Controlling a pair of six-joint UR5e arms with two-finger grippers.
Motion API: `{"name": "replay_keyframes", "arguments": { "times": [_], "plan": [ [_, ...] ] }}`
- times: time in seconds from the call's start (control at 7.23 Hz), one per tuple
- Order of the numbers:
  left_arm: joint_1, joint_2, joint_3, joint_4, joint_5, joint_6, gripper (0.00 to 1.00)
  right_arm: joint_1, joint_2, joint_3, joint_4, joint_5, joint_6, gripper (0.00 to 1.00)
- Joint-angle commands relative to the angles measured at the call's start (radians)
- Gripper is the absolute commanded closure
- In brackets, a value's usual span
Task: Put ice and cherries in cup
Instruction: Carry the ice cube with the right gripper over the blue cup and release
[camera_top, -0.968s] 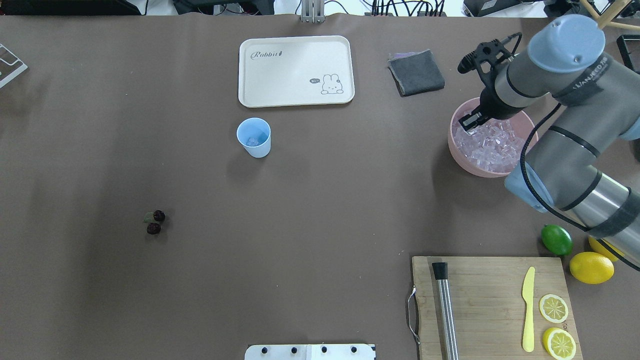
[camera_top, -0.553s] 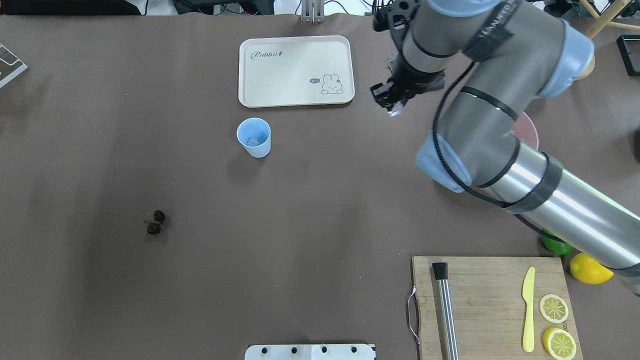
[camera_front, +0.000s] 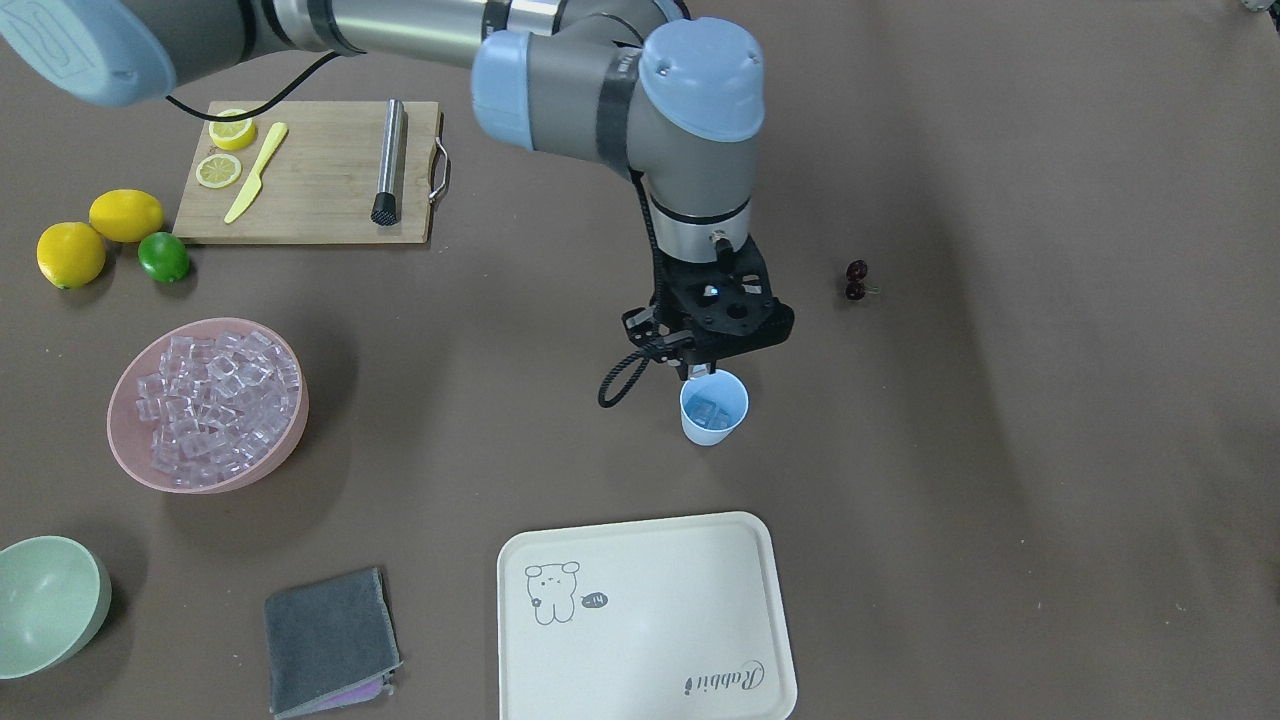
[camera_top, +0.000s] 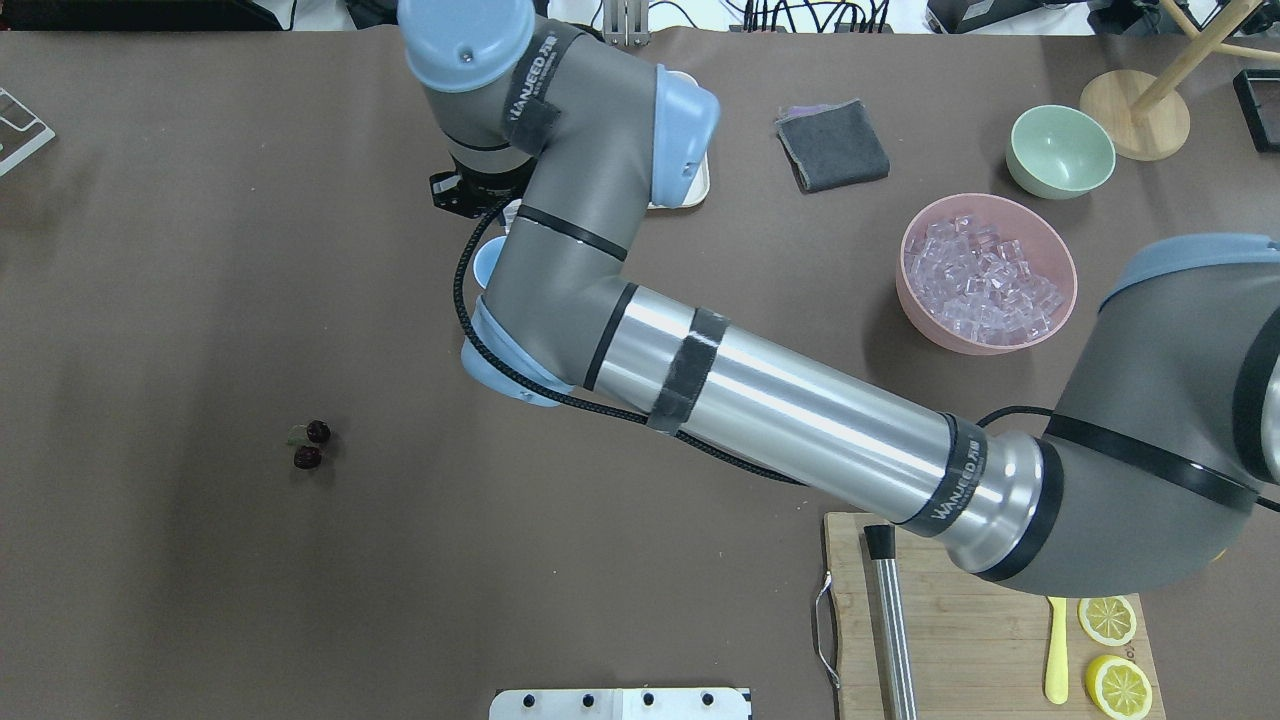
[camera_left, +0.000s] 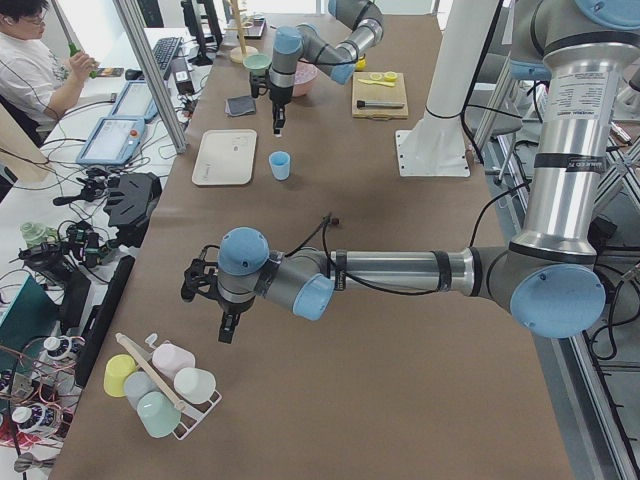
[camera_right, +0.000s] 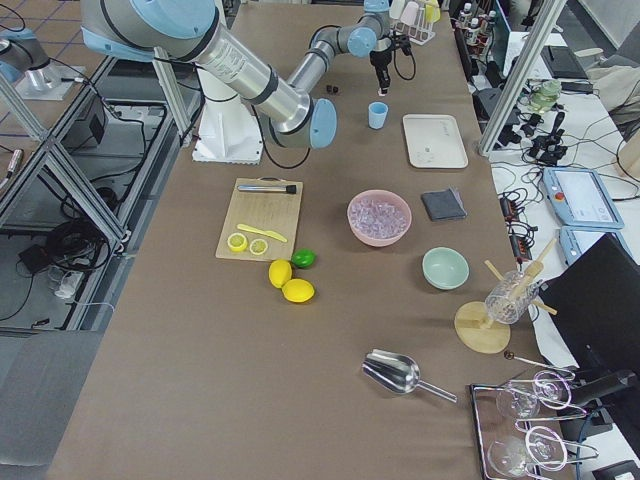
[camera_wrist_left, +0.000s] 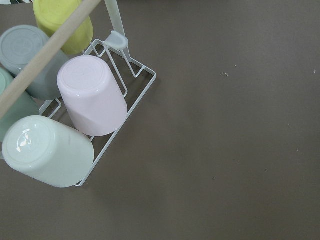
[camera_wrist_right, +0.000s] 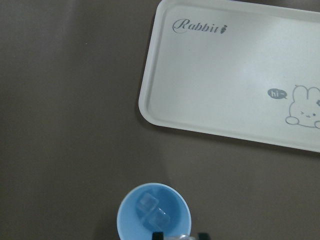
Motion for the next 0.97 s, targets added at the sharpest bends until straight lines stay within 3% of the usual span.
{"name": "replay_keyframes", "arguments": {
  "times": [0.0, 0.83],
  "plan": [
    [0.000, 0.001, 0.001, 0.000, 0.000, 0.000, 0.02, -0.014, 0.027, -0.084, 0.063, -0.041, 0.010, 1.00],
    [-0.001, 0.001, -0.001, 0.000, -0.005, 0.010, 0.02, -0.037, 0.009, -0.097, 0.101, -0.072, 0.010, 1.00]
  ]
}}
